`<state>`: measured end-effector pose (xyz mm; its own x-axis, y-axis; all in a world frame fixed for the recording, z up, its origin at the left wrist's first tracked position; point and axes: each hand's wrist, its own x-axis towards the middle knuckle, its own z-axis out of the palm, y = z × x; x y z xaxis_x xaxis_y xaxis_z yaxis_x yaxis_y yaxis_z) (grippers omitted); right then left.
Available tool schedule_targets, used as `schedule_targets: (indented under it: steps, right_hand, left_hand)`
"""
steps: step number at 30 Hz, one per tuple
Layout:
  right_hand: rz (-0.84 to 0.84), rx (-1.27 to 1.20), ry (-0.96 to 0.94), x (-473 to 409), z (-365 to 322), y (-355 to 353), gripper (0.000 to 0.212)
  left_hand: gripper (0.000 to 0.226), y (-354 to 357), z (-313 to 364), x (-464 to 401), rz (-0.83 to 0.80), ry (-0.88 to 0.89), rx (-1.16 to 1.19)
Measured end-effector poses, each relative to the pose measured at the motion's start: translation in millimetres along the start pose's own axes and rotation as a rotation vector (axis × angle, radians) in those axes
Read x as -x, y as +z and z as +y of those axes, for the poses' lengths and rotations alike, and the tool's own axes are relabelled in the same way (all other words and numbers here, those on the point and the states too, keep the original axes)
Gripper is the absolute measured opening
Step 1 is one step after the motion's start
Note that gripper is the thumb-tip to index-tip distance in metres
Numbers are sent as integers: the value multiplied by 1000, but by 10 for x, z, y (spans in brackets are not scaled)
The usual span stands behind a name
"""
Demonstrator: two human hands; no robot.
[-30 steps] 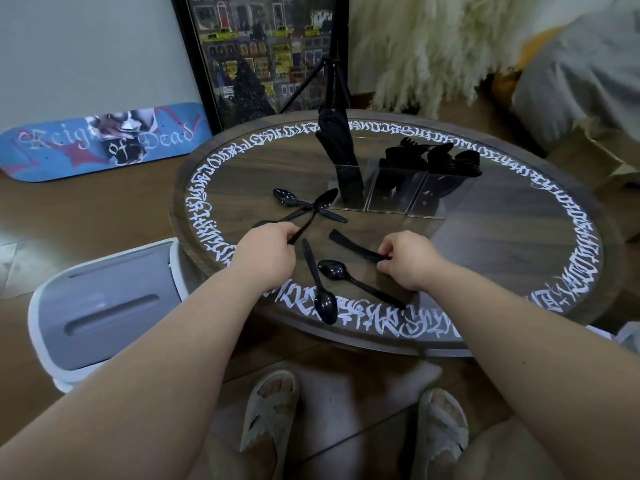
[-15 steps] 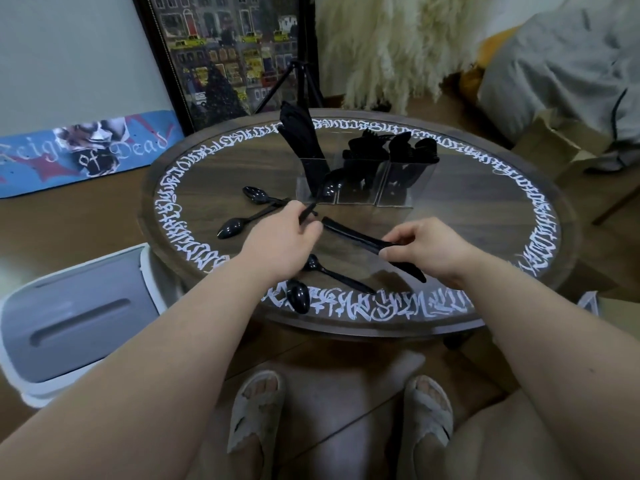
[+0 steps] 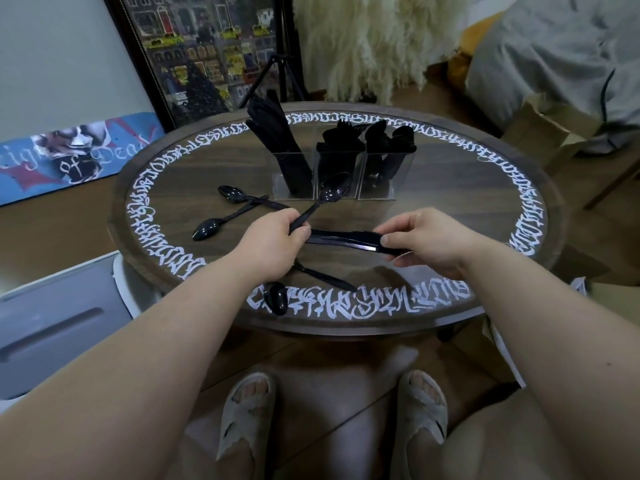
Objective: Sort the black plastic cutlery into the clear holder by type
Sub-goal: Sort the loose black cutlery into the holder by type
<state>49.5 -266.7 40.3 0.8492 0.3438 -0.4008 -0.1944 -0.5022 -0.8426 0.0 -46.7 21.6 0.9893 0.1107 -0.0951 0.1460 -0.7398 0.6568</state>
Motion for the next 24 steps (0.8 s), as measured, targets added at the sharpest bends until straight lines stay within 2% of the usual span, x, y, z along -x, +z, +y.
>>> schedule_targets:
  steps: [5,8,11,14,19,24]
  right_hand:
    - [118,-82,-13,28,25,-55,17]
    - [132,-135,-23,45,19,-59,18]
    - [144,-234,-47,42,-8,-41,16]
    - [135,-389,-51,40,-55,-45,16]
    - [126,-670,-77,40,-129,6,13]
    - [48,-940,-203,32,-281,97,18]
  left_hand:
    - [21,57,-50,-19,-41,-51,-187]
    - [40,55,-92,-30,-30,-70,-325]
    - [47,34,-52,10,80,77,-412]
    - [45,21,34,46,109,248,-464]
    - [37,-1,59,30,119,301,-324]
    - [37,-96,86,7,95,236,-197]
